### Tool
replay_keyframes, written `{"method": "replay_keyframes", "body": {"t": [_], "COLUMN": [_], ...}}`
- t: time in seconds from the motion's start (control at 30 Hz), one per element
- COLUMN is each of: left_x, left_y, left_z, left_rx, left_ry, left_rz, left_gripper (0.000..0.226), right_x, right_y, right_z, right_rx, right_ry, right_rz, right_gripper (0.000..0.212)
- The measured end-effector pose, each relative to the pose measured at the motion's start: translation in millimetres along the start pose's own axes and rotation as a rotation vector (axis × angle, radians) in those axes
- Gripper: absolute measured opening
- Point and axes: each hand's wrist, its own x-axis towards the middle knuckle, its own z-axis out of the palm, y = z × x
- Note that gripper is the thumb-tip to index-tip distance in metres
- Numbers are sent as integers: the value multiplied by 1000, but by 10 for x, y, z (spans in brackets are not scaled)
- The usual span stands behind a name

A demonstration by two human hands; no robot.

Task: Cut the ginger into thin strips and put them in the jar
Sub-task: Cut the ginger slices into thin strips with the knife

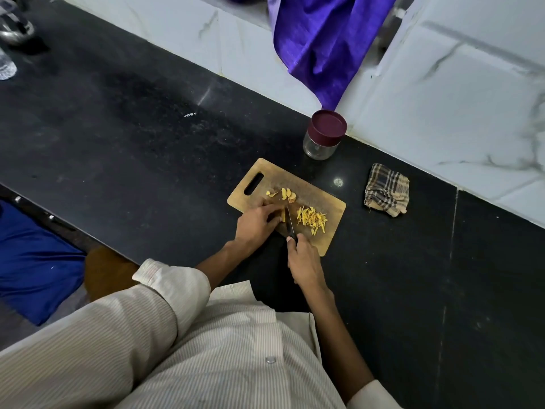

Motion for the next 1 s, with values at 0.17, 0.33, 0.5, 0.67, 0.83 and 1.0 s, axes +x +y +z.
{"method": "replay_keyframes", "body": {"t": [0.17, 0.33, 0.5, 0.67, 0.83, 1.0], "left_x": [-10, -13, -20, -24, -11, -10], "left_y": [12, 12, 23, 40, 39, 40], "left_z": [-7, -4, -3, -13, 0, -13], "left_rx": [6, 0, 8, 2, 2, 4], "left_ry": [16, 27, 43, 48, 28, 6], "left_rz": [8, 5, 6, 12, -19, -23], "left_gripper": [33, 32, 31, 31, 31, 31], "right_x": [40, 100, 177, 219, 114, 65], "right_y": [-15, -98, -348, -391, -159, -43], "right_z": [4, -87, -283, -242, 7, 105], "right_rx": [-12, -91, -172, -213, -218, -260], "right_ry": [-7, -79, -197, -222, -108, -65], "right_rz": [13, 78, 238, 288, 145, 107], "right_gripper": [31, 38, 36, 37, 38, 35]}}
